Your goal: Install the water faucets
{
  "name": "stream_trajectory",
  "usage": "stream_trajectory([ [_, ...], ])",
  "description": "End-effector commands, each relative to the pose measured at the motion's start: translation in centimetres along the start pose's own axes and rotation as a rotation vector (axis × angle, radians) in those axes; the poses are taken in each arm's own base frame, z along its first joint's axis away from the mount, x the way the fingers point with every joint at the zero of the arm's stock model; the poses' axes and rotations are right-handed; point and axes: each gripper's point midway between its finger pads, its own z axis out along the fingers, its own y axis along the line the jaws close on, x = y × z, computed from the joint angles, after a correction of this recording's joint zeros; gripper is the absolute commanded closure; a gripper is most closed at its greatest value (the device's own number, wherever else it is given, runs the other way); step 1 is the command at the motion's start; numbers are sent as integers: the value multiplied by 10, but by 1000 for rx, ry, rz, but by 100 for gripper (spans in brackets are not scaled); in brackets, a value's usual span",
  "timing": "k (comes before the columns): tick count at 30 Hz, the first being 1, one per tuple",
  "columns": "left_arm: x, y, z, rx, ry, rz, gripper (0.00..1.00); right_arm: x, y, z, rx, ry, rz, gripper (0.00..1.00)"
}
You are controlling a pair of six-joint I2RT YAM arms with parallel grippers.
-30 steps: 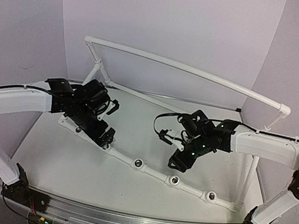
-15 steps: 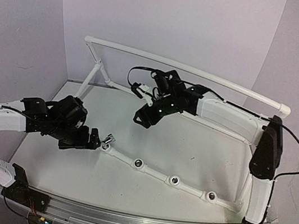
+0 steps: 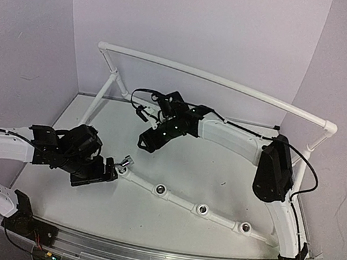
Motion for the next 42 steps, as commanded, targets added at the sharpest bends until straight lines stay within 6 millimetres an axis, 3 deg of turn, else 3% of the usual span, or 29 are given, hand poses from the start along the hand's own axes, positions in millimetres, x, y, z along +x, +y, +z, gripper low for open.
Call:
stream_trajectory([
  [1, -5, -9, 4, 30, -23, -41, 0, -15, 23, 6, -69, -41, -6, 24],
  [9, -7, 0, 9, -20, -43, -75, 0, -2, 55, 23, -158, -12, -48, 25],
  [15, -8, 10, 9, -70, -51, -100, 0, 1, 59, 30, -178, -8, -60, 27],
  [20, -11, 19, 6, -105, -75, -127, 0, 6, 64, 27, -202, 3, -75, 28],
  [34, -32, 18, 6, -142, -115, -130, 0, 24, 81, 14, -248, 40, -108, 30],
  [42, -43, 8, 8, -111, -120, -113, 0, 25, 108, 7, -258, 43, -180, 31],
])
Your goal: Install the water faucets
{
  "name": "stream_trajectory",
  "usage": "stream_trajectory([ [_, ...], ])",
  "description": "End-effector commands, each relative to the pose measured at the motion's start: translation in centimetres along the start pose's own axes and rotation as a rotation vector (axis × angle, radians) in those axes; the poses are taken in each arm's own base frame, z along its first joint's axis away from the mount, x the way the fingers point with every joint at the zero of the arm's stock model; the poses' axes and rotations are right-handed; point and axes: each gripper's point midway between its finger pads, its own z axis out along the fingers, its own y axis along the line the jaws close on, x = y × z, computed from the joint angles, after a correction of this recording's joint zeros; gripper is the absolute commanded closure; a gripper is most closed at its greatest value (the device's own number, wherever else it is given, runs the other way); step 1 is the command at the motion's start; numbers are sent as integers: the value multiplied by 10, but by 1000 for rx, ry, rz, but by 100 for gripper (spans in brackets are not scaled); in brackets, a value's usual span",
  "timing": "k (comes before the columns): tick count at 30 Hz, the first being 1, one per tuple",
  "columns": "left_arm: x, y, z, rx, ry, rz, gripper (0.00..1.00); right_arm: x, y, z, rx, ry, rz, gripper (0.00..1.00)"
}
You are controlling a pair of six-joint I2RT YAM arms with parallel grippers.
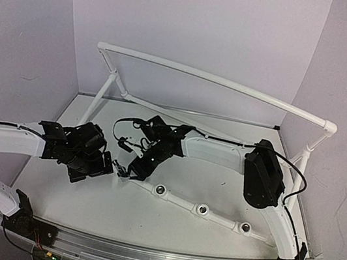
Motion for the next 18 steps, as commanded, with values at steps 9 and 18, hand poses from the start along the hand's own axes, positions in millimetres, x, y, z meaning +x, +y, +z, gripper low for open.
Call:
stream_trajectory([
  [9, -24, -25, -38, 148, -70, -20, 1, -40, 46, -31, -1, -81, -104, 31],
  [18, 4, -41, -48, 224, 25, 189, 2, -36, 31, -55, 41, -85, -82, 30],
])
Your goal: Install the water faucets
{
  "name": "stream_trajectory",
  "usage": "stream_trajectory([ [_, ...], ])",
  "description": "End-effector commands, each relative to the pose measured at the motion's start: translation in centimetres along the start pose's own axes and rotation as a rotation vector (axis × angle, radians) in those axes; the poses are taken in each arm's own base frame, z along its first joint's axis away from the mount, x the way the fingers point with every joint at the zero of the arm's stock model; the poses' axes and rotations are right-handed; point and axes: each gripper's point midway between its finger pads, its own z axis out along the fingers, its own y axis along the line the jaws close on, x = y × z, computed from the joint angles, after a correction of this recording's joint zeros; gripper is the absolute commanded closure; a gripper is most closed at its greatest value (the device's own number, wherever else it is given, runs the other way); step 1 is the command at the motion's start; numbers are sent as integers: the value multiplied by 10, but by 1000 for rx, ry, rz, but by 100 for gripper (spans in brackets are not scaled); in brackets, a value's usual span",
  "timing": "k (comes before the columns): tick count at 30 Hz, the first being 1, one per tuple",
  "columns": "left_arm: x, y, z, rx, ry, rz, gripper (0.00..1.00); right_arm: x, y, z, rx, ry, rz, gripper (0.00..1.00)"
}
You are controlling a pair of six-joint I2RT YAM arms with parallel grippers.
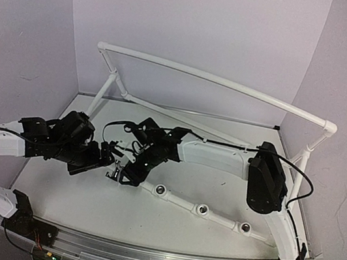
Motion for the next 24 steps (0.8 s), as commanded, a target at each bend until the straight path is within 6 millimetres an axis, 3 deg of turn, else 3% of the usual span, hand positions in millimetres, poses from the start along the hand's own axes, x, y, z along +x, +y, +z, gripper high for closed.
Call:
stream_trajectory([
  [1, 18, -13, 0, 6, 73, 131, 0, -21, -14, -49, 55, -71, 7, 30],
  [6, 29, -4, 17, -67, 112, 156, 0, -8, -35, -72, 81, -70, 49, 29],
  [12, 26, 8, 42, -189, 98, 180, 0, 1, -51, -92, 101, -77, 87, 29],
  [17, 17, 7, 55, -203, 41, 178, 1, 11, -51, -95, 98, -64, 101, 29],
  [24, 9, 25, 59, -266, -2, 162, 5, 17, -51, -96, 100, -54, 108, 29],
])
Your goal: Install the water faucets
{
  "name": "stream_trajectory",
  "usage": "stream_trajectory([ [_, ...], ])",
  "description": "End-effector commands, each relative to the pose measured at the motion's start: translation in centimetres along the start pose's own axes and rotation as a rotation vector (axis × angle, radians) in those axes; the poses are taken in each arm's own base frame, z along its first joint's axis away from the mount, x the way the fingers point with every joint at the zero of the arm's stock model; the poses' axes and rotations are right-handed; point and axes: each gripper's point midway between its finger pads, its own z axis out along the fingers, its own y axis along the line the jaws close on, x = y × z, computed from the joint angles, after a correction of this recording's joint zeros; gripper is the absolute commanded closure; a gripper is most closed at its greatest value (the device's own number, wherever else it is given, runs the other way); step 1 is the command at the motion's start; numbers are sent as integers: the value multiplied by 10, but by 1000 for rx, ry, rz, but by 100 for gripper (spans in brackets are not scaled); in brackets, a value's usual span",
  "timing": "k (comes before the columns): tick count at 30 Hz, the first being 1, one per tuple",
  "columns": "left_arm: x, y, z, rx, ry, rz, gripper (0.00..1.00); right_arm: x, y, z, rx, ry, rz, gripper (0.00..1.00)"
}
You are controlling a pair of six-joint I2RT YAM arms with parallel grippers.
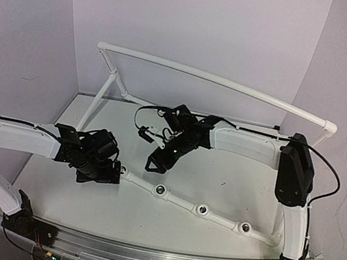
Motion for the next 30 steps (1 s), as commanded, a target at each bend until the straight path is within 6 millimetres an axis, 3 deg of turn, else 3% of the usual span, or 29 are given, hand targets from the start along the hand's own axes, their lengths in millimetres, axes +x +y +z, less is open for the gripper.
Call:
stream_trajectory([
  [1, -21, 7, 0, -38, -85, -29, 5, -16, 4, -24, 12, -53, -8, 29],
  [9, -18, 4, 6, -39, -56, 6, 7, -17, 2, -23, 14, -54, -4, 28],
  [17, -4, 26, 19, -92, -7, -53, 10, -15, 1, -22, 14, -48, 0, 28],
  [30, -34, 41, 12, -92, -90, -140, 11, -12, 1, -19, 10, -42, 5, 28],
])
